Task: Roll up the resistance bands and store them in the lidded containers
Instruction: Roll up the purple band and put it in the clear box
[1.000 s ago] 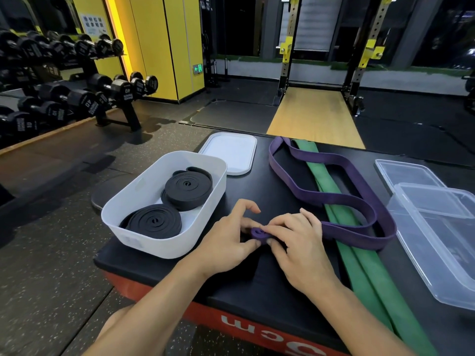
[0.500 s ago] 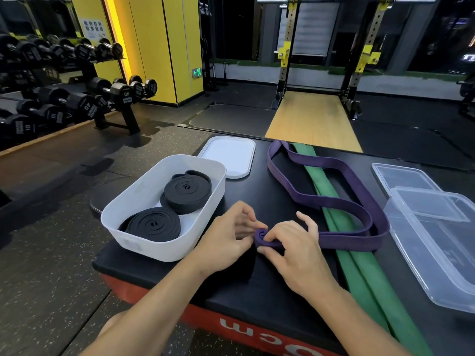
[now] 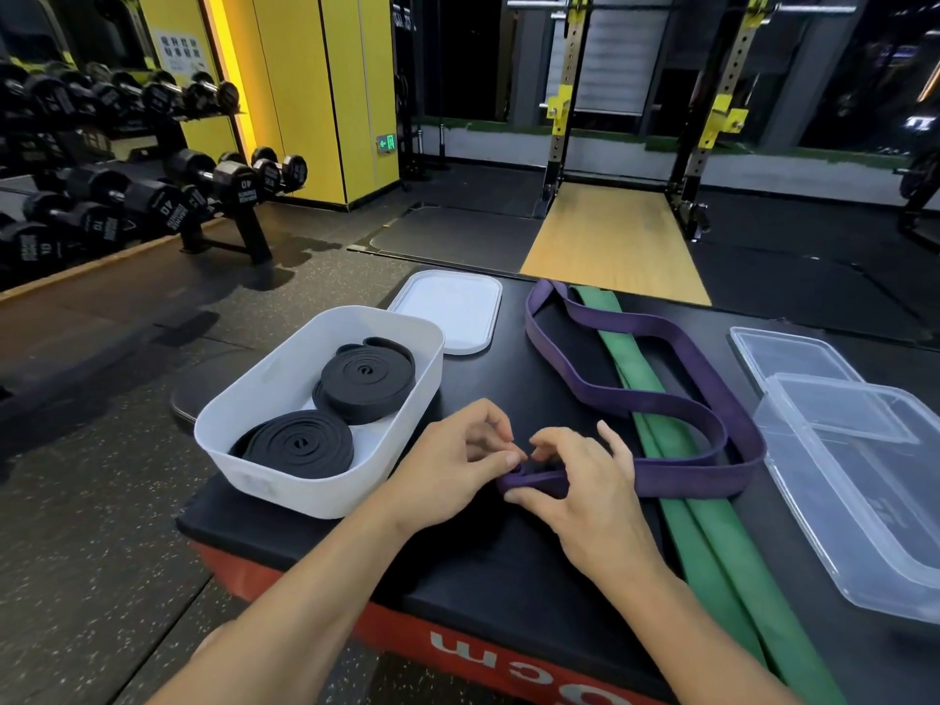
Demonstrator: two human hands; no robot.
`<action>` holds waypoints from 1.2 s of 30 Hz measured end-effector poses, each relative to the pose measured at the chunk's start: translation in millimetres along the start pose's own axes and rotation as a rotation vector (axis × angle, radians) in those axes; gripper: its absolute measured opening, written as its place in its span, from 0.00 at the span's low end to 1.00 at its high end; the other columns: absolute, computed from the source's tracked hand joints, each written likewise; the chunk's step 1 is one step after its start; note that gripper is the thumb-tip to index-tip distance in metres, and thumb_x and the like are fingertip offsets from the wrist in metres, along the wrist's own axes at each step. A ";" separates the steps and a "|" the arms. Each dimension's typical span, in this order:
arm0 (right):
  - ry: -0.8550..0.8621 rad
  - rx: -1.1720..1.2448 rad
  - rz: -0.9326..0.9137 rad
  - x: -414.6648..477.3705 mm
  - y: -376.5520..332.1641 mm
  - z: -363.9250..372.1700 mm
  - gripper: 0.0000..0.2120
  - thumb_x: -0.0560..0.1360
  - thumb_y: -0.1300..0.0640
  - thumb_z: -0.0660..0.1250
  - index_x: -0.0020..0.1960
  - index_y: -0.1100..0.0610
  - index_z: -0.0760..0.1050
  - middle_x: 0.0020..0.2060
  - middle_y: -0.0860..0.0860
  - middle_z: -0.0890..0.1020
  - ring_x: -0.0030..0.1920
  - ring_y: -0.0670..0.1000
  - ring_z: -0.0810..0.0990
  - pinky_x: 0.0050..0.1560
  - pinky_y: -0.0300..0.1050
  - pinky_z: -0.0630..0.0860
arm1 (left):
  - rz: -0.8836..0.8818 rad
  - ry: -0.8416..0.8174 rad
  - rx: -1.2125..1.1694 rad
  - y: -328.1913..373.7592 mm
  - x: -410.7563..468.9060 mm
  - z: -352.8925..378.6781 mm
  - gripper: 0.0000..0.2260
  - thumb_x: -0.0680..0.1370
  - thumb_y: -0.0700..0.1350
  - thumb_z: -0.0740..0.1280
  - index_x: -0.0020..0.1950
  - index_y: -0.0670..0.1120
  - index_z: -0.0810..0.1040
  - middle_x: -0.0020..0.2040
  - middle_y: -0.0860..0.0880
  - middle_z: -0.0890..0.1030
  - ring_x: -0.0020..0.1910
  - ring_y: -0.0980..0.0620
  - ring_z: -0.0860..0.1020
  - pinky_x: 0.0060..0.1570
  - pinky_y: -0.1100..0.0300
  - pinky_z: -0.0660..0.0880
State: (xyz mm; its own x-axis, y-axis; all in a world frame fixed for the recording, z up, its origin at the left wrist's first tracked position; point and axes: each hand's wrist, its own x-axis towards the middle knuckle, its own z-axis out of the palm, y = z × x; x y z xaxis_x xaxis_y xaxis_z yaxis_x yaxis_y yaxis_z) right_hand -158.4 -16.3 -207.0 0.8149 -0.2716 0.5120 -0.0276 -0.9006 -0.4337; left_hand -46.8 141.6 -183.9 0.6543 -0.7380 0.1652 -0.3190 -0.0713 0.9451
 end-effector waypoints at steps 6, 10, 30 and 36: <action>-0.051 -0.055 -0.091 -0.9 0.3 3.1 0.27 0.73 0.44 0.76 0.69 0.49 0.75 0.50 0.39 0.80 0.55 0.44 0.78 0.79 0.45 0.47 | -0.018 -0.025 0.041 5.6 3.3 0.4 0.16 0.80 0.38 0.71 0.57 0.57 0.70 0.63 0.53 0.77 0.50 0.50 0.86 0.46 0.56 0.77; -0.069 -0.093 -0.100 0.8 -3.7 0.0 0.17 0.75 0.43 0.72 0.62 0.44 0.78 0.45 0.41 0.70 0.51 0.46 0.74 0.77 0.47 0.50 | -0.071 -0.062 0.074 4.5 3.9 -5.1 0.17 0.81 0.41 0.71 0.60 0.57 0.66 0.63 0.48 0.78 0.47 0.56 0.84 0.46 0.65 0.74; -0.075 -0.040 0.023 4.8 2.9 2.5 0.16 0.70 0.37 0.74 0.44 0.43 0.70 0.43 0.38 0.69 0.47 0.40 0.73 0.76 0.45 0.51 | -0.005 0.104 0.099 -5.7 5.2 11.6 0.04 0.75 0.46 0.79 0.47 0.54 0.86 0.42 0.53 0.87 0.46 0.52 0.85 0.56 0.49 0.80; -0.255 0.054 -0.085 10.1 22.0 -19.5 0.11 0.76 0.51 0.73 0.57 0.41 0.78 0.48 0.37 0.75 0.57 0.37 0.74 0.78 0.40 0.42 | 0.007 0.127 0.118 -10.4 6.3 10.2 0.04 0.74 0.49 0.79 0.45 0.54 0.85 0.41 0.53 0.87 0.45 0.53 0.84 0.57 0.48 0.79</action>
State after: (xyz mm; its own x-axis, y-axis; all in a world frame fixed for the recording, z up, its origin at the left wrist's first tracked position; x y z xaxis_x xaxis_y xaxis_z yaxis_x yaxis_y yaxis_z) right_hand -162.0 -45.4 -196.9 0.9326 -0.0956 0.3479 0.0724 -0.8951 -0.4400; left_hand -46.4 130.9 -195.6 0.7308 -0.6486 0.2126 -0.3967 -0.1502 0.9056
